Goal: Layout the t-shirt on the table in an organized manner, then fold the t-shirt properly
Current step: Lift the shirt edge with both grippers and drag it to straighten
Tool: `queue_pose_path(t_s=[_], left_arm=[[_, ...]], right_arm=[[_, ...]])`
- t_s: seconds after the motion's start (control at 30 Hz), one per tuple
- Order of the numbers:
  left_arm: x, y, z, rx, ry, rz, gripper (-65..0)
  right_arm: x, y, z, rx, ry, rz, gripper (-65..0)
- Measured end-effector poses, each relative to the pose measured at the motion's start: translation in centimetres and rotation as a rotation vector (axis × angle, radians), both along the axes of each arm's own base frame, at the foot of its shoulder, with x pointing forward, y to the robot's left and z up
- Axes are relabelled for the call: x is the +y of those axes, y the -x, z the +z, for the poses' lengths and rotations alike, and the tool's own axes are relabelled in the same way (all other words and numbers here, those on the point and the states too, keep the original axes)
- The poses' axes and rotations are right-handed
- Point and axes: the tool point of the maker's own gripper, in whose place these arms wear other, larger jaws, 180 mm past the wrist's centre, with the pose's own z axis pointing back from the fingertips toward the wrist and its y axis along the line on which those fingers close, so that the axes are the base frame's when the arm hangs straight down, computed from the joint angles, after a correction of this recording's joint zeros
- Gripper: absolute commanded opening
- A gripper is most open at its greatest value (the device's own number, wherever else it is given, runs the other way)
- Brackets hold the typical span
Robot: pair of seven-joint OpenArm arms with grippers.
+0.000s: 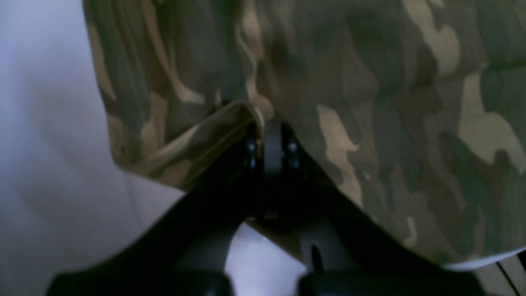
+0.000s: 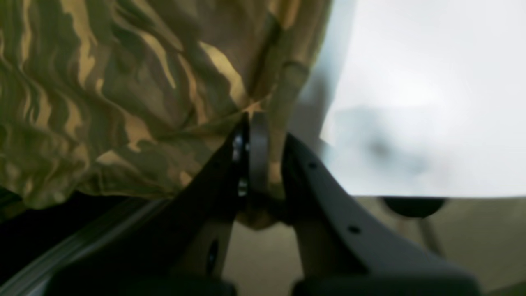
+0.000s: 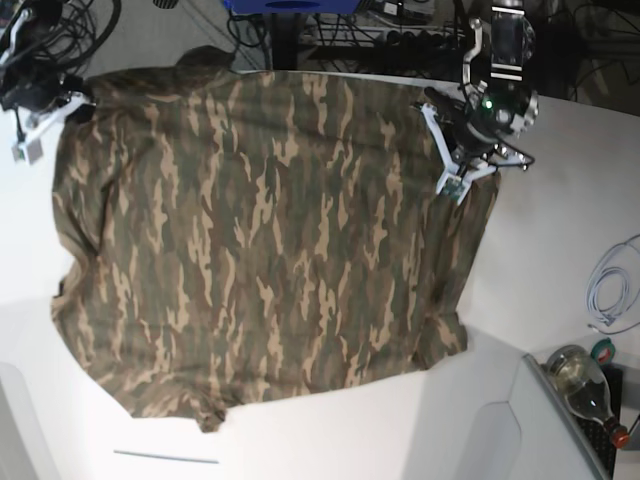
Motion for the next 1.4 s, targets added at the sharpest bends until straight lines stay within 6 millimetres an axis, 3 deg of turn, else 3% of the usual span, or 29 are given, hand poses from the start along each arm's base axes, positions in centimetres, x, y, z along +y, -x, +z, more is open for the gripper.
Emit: queue_pose_path(t_s=[0.07,0.2,0.3,0.4,0.5,0.6,0.67,0.73,0.8,0.83,0.87,0.93,1.07,1.2,1.27,1.3,1.4], left_arm=[[-0.6,-3.1,0.2,-0.024,-0.006,-0.019,-65.0],[-4.0,-11.0,2.1,-0.098,-0.009,-0.158,-65.0],[-5.9,-16.4,3.1,-0.090,-0.046,-0.243,-65.0],[-7.1,-23.6,7.4,-0.141,-0.085,-0.275,-65.0],[-8.5,-31.9,17.8,-0.330,-0.065,-0.259,-65.0],[-9.3,-37.5,31.3,-0.588,-0.014,-0.204,-65.0],[-9.3,-38.6,39.2,-0.738,0.042,-0.168,-65.0],[-9.3,-38.3,46.5,-0.908,0.085,-0.149,-65.0],[-9.0,-36.9,51.2,-1.026,0.096,-0.133,-65.0],[-8.6,-36.0,52.1,-1.035,0.073,-0.117,-65.0],[-8.3,-35.2,52.4,-1.036,0.059,-0.104,-65.0],[-7.9,-33.0,51.8,-1.059,0.042,-0.087,-65.0],[-7.2,-28.6,44.8,-0.990,-0.012,-0.089,-65.0],[-5.8,-24.7,34.1,-0.806,-0.054,-0.106,-65.0],[-4.4,-21.9,26.7,-0.655,-0.076,-0.115,-65.0],[-3.9,-20.5,23.2,-0.579,-0.078,-0.110,-65.0],[-4.0,-16.6,15.3,-0.439,-0.037,-0.147,-65.0]], right_arm=[[-0.3,-4.1,1.2,-0.050,0.042,0.079,-64.5],[-1.1,-15.1,5.7,-0.283,0.099,0.163,-64.5],[-3.2,-20.1,7.0,-0.263,0.197,0.239,-64.5],[-4.8,-26.9,12.1,-0.394,0.257,0.262,-64.5],[-6.8,-33.1,21.5,-0.606,0.347,0.248,-64.7],[-9.3,-35.5,31.2,-0.780,0.476,0.213,-64.7],[-11.0,-35.1,37.0,-0.873,0.585,0.184,-64.7],[-11.5,-34.0,42.9,-1.001,0.690,0.168,-64.5],[-11.2,-32.1,47.0,-1.089,0.796,0.162,-64.5],[-11.0,-31.1,47.8,-1.091,0.846,0.163,-64.5],[-10.6,-30.2,47.8,-1.079,0.880,0.173,-64.7],[-9.8,-28.4,45.9,-1.009,0.942,0.211,-64.7],[-9.3,-24.7,37.2,-0.842,0.910,0.240,-64.7],[-9.1,-20.7,27.2,-0.666,0.757,0.213,-64.7],[-8.7,-18.7,21.8,-0.553,0.680,0.220,-64.7],[-8.2,-17.8,19.1,-0.515,0.629,0.218,-64.7],[-5.2,-15.7,11.8,-0.468,0.442,0.210,-64.8]])
